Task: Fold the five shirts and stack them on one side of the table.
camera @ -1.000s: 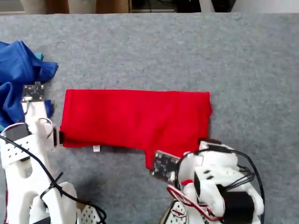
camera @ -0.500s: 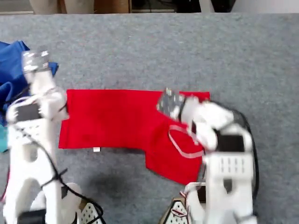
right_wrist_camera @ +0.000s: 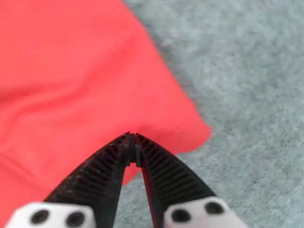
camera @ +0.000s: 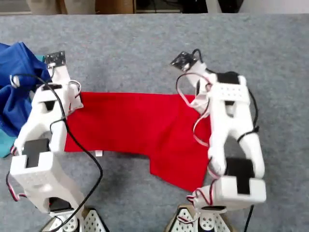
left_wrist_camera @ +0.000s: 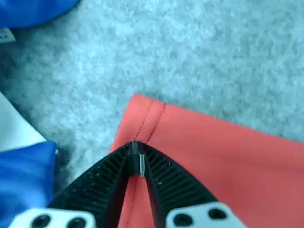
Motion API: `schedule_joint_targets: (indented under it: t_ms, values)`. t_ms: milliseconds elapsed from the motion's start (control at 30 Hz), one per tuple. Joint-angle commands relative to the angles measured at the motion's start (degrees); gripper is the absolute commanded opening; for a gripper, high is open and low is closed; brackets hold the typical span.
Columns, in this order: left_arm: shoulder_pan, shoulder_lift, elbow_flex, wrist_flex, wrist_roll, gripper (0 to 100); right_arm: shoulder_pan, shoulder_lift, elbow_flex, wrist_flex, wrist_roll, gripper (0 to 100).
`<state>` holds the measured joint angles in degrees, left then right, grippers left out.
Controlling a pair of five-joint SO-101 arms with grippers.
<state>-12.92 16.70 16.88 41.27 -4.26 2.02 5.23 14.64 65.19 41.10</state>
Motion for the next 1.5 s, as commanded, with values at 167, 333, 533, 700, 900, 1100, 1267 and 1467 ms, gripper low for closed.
schedule_joint_targets:
  t_ms: [167, 333, 533, 700, 900, 1100, 1267, 1467]
  values:
    - [-0.35, 1.80, -6.42, 1.76, 0.62, 2, 2.95, 12.18, -14.46, -0.44, -0.62, 0.3]
    - [-0.18, 1.71, -6.42, 2.11, 0.62, 2, 3.47, 16.66, -22.64, 5.01, -0.62, 0.3]
    - [0.35, -4.26, -5.98, 7.91, -2.29, 2, 5.23, 13.58, -32.84, 15.91, -0.18, 0.3]
    - [2.55, -16.75, -2.11, 11.60, -4.57, 2, 4.44, 4.53, -33.89, 25.23, 4.57, 0.2]
    - [3.96, -36.00, 13.71, 11.78, -8.44, 2, -0.22, -13.23, -21.76, 33.05, 13.54, 0.5]
    - [1.23, -48.92, 28.31, 11.60, -7.65, 2, -9.45, -30.37, 3.38, 33.14, 17.67, 1.8]
    - [-2.99, -48.66, 37.01, 4.40, -5.01, 2, -18.07, -38.20, 22.81, 27.43, 18.73, 18.2]
    - [-4.75, -46.73, 41.93, -0.09, -4.92, 2, -28.00, -38.64, 35.21, 21.89, 18.37, 23.3]
